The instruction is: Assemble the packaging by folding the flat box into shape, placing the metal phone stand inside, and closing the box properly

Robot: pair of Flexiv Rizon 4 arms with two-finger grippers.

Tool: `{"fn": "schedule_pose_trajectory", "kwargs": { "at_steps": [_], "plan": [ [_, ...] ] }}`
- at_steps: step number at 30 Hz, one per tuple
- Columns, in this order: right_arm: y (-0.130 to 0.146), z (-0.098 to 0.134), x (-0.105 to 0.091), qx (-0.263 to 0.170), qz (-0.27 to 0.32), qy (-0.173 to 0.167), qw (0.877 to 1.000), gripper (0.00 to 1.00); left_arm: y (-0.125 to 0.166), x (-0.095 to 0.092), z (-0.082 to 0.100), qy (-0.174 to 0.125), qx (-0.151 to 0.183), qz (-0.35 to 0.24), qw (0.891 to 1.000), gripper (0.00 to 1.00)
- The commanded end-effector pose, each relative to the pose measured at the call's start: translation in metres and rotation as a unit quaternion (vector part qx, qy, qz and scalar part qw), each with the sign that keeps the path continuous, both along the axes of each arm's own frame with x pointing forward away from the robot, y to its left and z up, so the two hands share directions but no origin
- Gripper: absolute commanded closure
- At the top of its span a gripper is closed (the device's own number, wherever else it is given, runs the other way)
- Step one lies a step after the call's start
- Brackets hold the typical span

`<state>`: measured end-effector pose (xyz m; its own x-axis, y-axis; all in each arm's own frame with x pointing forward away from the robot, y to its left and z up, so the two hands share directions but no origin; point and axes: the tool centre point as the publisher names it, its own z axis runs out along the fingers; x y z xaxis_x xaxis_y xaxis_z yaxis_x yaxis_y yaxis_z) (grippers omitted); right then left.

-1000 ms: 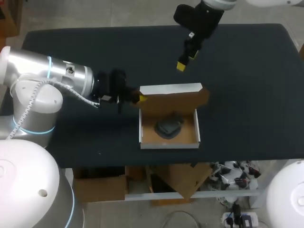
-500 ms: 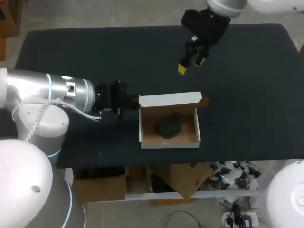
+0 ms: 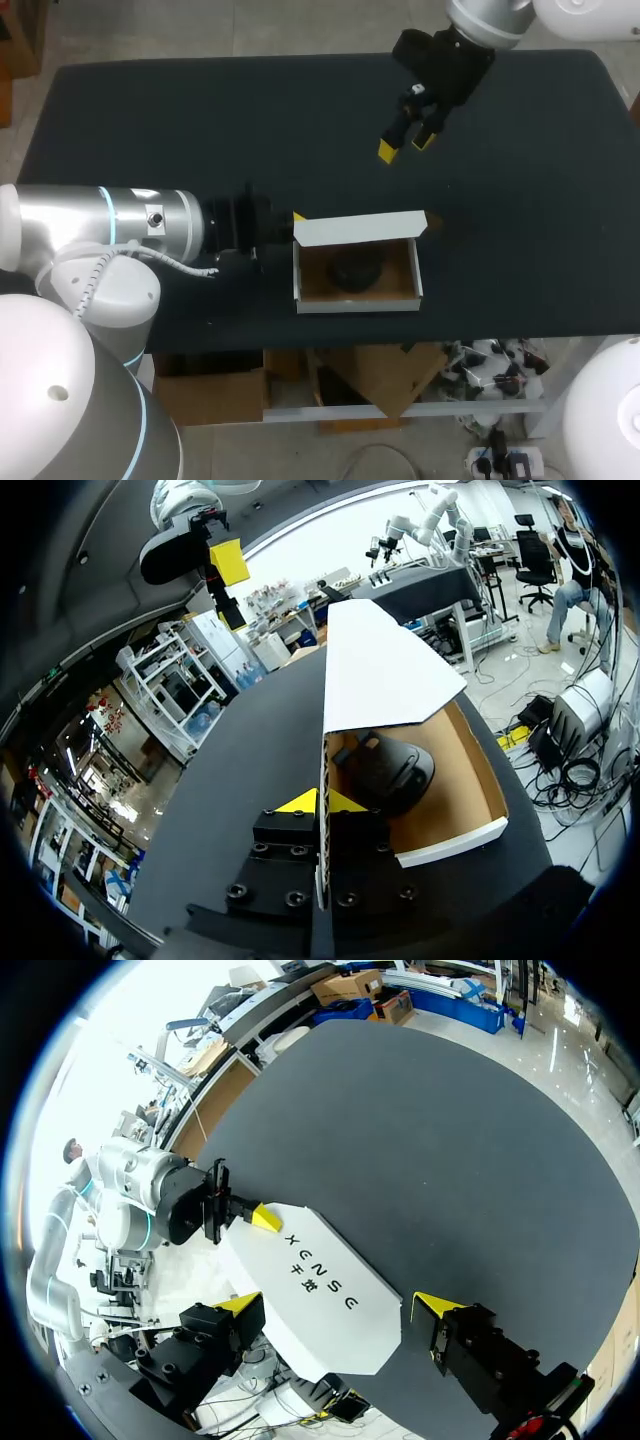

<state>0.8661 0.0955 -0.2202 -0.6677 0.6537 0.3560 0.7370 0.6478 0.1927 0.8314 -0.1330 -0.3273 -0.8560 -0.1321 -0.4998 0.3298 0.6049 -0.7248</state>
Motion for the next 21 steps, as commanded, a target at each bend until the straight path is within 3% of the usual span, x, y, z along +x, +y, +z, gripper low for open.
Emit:
{"fn": "schedule_pose_trajectory", "kwargs": {
  "at_steps": [1, 17, 19, 21],
  "plan": [
    [-0.0006, 0.0003, -0.0018, 0.001, 0.0, -0.001, 1.0, 0.0, -0.0015, -0.0031, -0.0053, -0.01, -0.006, 0.011, 1.0, 1.0],
    [-0.0006, 0.0003, -0.0018, 0.001, 0.0, -0.001, 1.0, 0.0, -0.0015, -0.0031, -0.0053, -0.01, -0.006, 0.011, 1.0, 1.0],
    [0.0019, -0.0026, 0.0005, -0.017, -0.044, 0.027, 0.999, 0.0, -0.0015, -0.0031, -0.0053, -0.01, -0.006, 0.011, 1.0, 1.0],
    [0.0027, -0.0054, -0.0017, -0.024, -0.046, 0.054, 0.997, 0.0, -0.0015, -0.0031, -0.0053, -0.01, -0.006, 0.011, 1.0, 1.0]
  ]
}}
